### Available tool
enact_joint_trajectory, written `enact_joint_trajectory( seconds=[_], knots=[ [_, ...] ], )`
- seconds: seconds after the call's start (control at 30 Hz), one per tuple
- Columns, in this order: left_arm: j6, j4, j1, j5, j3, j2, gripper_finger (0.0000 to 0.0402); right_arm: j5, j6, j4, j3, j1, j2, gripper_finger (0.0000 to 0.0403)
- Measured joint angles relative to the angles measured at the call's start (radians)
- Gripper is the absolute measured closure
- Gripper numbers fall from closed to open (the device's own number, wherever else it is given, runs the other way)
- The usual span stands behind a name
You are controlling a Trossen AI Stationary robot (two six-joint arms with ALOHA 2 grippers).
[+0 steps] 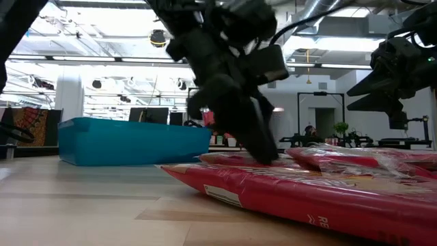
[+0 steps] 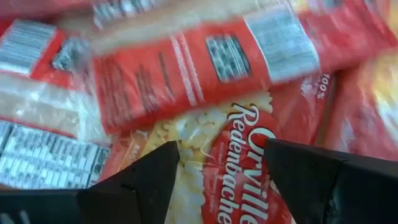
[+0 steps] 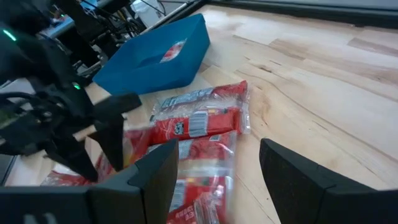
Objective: Sort popcorn bags into baskets
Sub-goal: Put the red popcorn bag into the blue bin
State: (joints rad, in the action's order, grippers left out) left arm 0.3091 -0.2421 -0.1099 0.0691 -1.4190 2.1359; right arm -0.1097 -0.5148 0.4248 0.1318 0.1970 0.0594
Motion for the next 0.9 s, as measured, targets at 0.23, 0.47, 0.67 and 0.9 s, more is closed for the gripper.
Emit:
enact_joint_trajectory(
  seconds=[0.23,0.47,0.67,0.9],
  knots=[
    [0.000,-0.070,-0.003,-0.023,-0.004,0.006,0.0252,0.002,-0.007,0.001,0.000,0.000,-0.001,0.0154],
    [-0.068,-0.095,-0.002,-0.020,-0.002,0.008,0.0391,0.001,-0.008,-0.001,0.000,0.000,-0.001,0.0154],
    [-0.077,-0.168,-0.018,-0.023,-0.050,0.004,0.0401,0.001,-0.011,-0.002,0.000,0.001,-0.001,0.0154],
    [-0.067,-0.374,-0.029,-0.058,-0.218,0.013,0.0401,0.001,-0.011,-0.002,0.000,0.001,-0.001,0.0154]
  ],
)
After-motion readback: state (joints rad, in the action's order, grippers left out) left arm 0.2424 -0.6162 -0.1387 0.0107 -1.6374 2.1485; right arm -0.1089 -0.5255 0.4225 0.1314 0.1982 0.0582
